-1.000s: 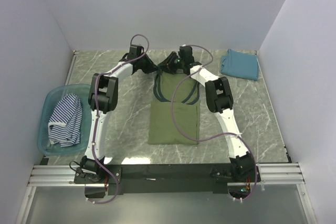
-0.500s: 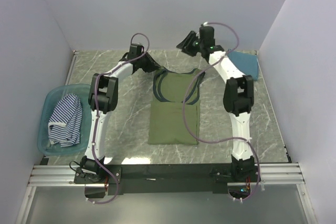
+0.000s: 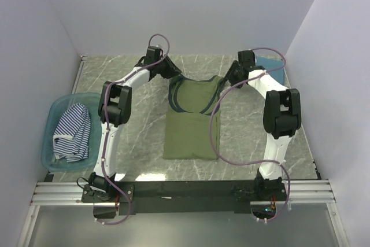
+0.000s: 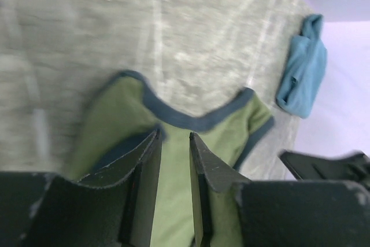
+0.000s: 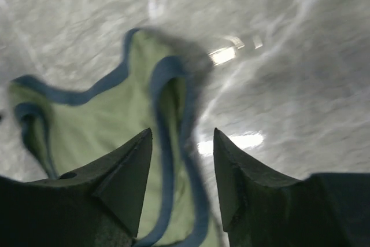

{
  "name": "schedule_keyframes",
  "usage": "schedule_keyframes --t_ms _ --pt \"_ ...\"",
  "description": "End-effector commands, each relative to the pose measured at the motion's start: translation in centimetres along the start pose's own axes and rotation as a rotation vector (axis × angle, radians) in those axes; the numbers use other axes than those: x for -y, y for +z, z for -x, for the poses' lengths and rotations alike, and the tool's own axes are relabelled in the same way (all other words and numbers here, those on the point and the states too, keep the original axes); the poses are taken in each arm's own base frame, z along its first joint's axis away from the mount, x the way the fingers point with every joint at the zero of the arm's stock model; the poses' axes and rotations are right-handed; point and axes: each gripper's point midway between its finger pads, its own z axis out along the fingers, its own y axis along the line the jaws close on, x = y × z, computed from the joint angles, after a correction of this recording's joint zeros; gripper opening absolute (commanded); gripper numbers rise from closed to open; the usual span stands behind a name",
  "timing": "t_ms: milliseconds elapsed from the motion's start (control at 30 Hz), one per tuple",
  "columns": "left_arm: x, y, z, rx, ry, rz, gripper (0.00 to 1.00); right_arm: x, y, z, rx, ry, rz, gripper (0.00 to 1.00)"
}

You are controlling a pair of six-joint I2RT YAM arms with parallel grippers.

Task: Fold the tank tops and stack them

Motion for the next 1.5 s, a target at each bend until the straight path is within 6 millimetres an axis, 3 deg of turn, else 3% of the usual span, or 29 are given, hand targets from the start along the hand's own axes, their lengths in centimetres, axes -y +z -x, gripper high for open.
schedule_keyframes --t_ms 0,300,400,533,567,700,933,1000,1267,1467 --pt "6.0 -2.7 1.7 0.070 0.078 -0.113 0.31 -0.1 0.1 2.1 0.061 -0.057 0.001 0.55" --pt "7.1 -3.5 1.1 0.053 0.084 -0.147 0.31 0.0 4.3 2.8 0.047 -0.053 -0.002 0.57" --pt "7.6 -3.3 0.1 0.028 0.093 -0.162 0.30 0.2 5.5 2.7 0.039 -0.036 -0.005 0.53" --pt "7.7 -2.7 -1.1 0.004 0.099 -0.165 0.29 -0.1 5.6 3.3 0.054 -0.023 -0.001 0.39" --pt "7.8 -2.5 -1.6 -0.004 0.098 -0.168 0.29 -0.5 5.4 3.8 0.060 -0.022 0.003 0.25" --pt "7.9 -1.9 -3.0 -0.031 0.102 -0.171 0.29 -1.2 4.1 4.8 0.083 -0.017 0.006 0.05" --pt "7.3 -1.3 -4.4 -0.060 0.090 -0.175 0.27 -3.4 2.3 6.2 0.099 -0.052 -0.028 0.04" --pt "7.5 -1.3 -4.6 -0.063 0.090 -0.176 0.27 -3.0 2.9 5.6 0.077 -0.062 -0.068 0.04" --pt "8.5 -0.5 -5.2 -0.087 0.100 -0.207 0.28 -4.7 4.5 4.3 0.069 -0.123 -0.131 0.04" --pt "7.9 0.4 -6.8 -0.119 0.069 -0.219 0.27 -4.6 6.3 2.5 0.050 -0.146 -0.164 0.17"
